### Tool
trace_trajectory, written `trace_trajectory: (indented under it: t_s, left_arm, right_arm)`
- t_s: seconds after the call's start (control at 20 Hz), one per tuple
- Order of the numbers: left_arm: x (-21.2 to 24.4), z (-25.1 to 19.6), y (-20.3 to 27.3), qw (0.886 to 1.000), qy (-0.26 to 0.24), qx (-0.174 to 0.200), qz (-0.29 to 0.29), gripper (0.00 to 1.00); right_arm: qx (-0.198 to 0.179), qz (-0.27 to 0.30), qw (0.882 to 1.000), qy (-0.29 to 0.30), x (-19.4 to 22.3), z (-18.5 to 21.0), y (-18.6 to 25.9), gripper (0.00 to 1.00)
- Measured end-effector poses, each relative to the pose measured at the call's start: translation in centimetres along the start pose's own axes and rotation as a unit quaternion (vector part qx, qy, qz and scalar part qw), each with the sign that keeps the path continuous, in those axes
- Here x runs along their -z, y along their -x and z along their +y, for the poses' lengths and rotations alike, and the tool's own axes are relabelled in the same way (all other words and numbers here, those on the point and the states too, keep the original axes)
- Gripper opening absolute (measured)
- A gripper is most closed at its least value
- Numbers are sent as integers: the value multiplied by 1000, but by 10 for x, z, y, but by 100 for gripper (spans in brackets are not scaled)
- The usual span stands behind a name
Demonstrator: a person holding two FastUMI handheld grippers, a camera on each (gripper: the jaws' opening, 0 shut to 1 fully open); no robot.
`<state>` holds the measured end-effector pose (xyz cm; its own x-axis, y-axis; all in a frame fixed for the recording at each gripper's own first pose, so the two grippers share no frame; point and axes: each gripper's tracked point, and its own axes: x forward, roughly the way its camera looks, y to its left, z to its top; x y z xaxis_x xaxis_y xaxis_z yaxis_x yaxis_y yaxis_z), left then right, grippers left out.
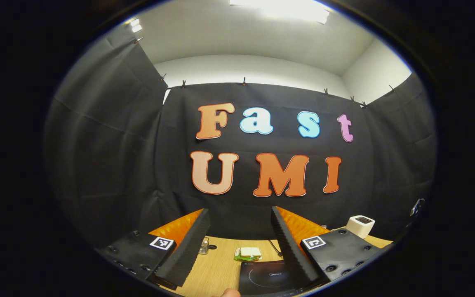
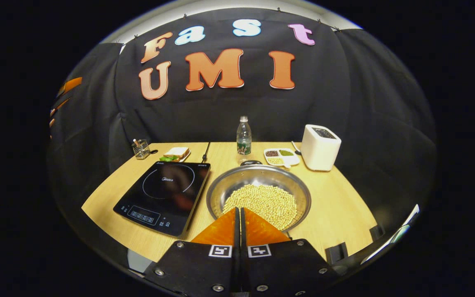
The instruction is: First push the handle of the pot to place it horizontally, then grasp the pot with both hands and set it on the induction cooktop.
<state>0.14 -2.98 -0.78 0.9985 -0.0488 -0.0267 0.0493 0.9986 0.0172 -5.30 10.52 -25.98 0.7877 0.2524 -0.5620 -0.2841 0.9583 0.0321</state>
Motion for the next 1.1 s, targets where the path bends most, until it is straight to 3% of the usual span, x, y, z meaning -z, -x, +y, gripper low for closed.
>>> trace_trajectory:
  t_s: [0.4, 0.95, 1.1]
  left_arm:
    - [-1, 5, 4, 1000, -10, -9, -7, 98]
    - [7, 8, -2, 1000, -6, -14, 3, 97]
    - [6, 9, -4, 1000, -5, -18, 1, 98]
  right_arm:
    - [-6, 66, 998, -1, 55, 7, -15, 0]
    - [32, 115, 993, 3, 92, -18, -34, 0]
    - [20, 122, 992, -14, 96, -15, -35, 0]
